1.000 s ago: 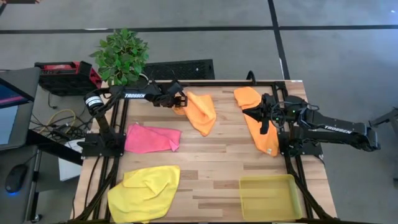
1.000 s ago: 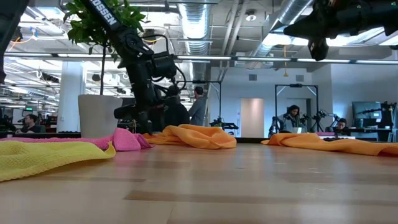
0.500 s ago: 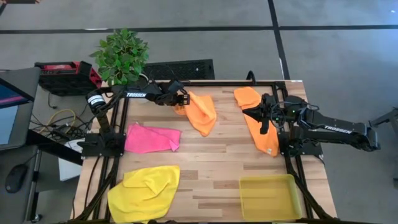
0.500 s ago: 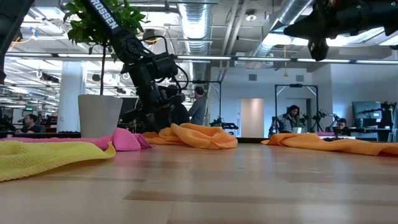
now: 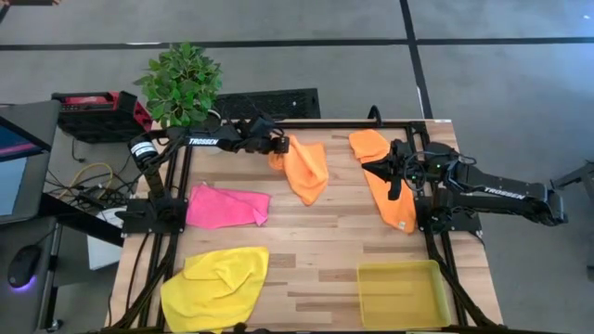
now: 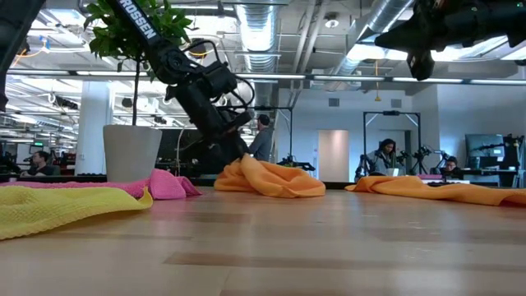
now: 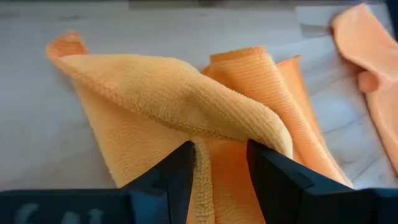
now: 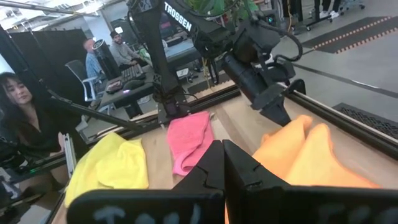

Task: Fold microfiber towels
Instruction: Fold the left orange microfiber cloth

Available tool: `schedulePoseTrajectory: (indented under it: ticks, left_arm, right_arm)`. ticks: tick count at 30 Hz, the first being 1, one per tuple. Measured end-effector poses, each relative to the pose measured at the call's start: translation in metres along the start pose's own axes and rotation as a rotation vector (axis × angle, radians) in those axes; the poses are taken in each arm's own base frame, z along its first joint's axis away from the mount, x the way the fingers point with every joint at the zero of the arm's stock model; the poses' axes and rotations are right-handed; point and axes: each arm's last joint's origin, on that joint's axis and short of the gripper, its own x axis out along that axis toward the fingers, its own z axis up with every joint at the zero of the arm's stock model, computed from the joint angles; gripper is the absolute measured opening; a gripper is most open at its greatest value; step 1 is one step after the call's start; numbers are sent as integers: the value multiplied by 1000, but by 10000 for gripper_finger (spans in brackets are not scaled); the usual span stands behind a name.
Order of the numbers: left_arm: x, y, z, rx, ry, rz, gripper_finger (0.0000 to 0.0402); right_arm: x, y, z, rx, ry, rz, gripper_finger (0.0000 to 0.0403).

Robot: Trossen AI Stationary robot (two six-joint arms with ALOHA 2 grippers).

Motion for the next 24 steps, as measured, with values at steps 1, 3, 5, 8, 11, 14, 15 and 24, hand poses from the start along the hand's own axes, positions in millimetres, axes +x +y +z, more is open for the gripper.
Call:
schedulePoseTrajectory:
  ticks: [1,3,5,8,11,14,15,24]
  left_arm:
    - [0,-1,1,9,-6,-6,141]
    - [0,-2,1,31,-8,-21,141]
    - [0,-3,-1,86,9,-39,141]
    - [0,-4,-3,162,34,-47,141]
    - [0,-5,-4,167,49,-71,141]
    - [0,-10,-4,180,80,-165,141]
    - [-1,-11,-4,191,89,-190,141]
    - [-2,-27,-19,322,193,-352,141]
  right_arm:
    - [0,0,0,0,0,0,12]
    - [0,0,0,0,0,0,12]
    - [0,0,0,0,0,0,12]
    - [0,0,0,0,0,0,12]
    - [0,0,0,0,0,0,12]
    - [0,0,0,0,0,0,12]
    - [0,0,0,0,0,0,12]
    - [0,0,0,0,0,0,12]
